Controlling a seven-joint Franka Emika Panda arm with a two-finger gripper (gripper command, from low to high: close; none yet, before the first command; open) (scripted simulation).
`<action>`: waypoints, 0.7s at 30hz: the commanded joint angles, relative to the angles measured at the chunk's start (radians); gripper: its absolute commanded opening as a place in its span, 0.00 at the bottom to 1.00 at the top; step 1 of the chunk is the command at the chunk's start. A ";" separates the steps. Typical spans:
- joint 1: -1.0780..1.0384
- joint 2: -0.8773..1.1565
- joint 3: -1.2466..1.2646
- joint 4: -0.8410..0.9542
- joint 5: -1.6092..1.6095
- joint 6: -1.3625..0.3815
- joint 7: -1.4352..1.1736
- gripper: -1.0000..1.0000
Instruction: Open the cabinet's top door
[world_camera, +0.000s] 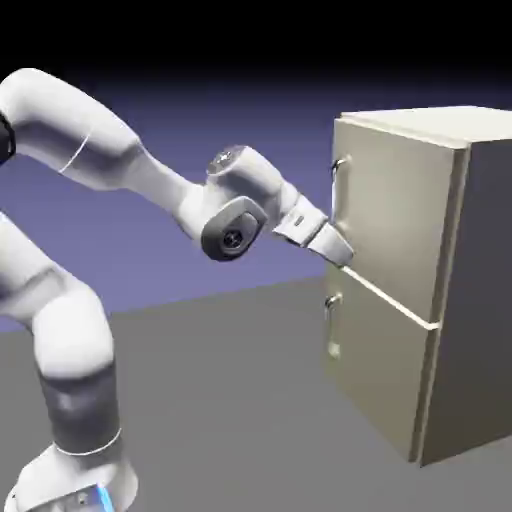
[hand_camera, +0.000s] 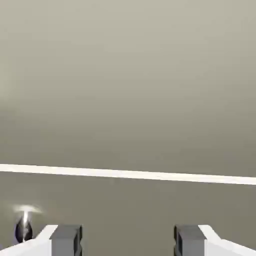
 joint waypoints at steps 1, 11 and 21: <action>-0.014 -0.010 0.018 0.004 0.044 -0.003 0.021 0.50; -0.154 -0.107 0.197 0.049 0.479 -0.031 0.225 0.50; -0.295 -0.205 0.376 0.094 0.914 -0.059 0.430 0.50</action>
